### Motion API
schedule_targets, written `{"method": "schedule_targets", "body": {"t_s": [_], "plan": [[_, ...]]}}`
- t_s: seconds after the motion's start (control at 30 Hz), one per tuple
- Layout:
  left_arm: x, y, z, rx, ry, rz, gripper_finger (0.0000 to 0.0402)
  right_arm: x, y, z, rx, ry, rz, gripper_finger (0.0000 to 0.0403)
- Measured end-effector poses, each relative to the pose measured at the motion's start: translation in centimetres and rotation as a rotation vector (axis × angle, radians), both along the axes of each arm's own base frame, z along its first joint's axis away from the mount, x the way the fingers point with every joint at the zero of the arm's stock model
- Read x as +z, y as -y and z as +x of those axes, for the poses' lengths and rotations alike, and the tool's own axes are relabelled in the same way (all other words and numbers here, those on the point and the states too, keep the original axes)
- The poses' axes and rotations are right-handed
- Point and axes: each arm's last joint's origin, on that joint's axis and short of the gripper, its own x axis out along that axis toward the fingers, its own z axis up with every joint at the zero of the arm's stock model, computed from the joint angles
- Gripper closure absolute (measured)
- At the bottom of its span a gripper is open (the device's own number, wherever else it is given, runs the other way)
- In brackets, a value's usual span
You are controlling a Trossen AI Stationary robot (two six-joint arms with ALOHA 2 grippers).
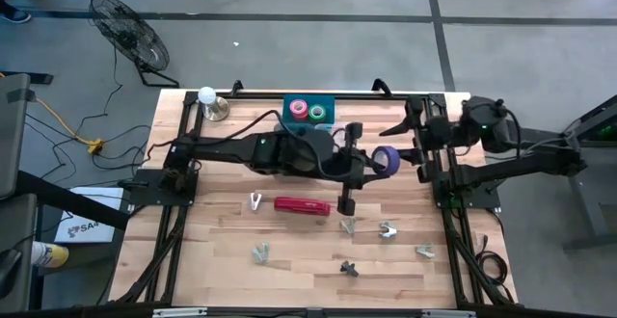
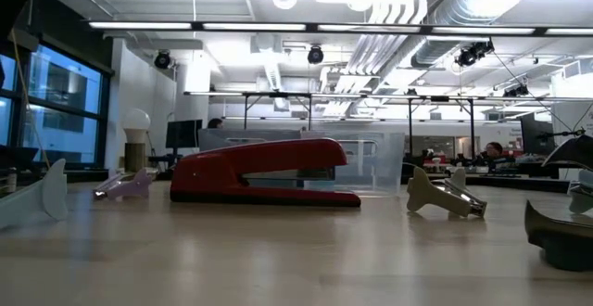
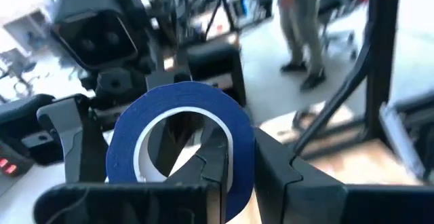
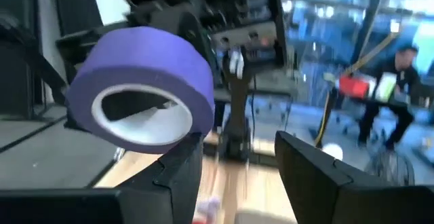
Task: Pick and place Stapler, Stapler remover, tape
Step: Put the violet tape into the blue bin
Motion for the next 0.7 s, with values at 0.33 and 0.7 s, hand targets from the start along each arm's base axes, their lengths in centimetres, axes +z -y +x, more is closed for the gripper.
{"method": "schedule_targets", "body": {"t_s": [0.33, 0.7], "plan": [[0.3, 0.2, 0.1, -0.065, 0.035, -0.067, 0.0365, 0.6, -0.2, 0.0, 0.082, 0.069, -0.014, 0.0226], [0.5, 0.2, 0.4, -0.049, 0.075, -0.091, 0.0365, 1.1, -0.4, -1.8, 0.094, 0.095, -0.004, 0.0226]]}}
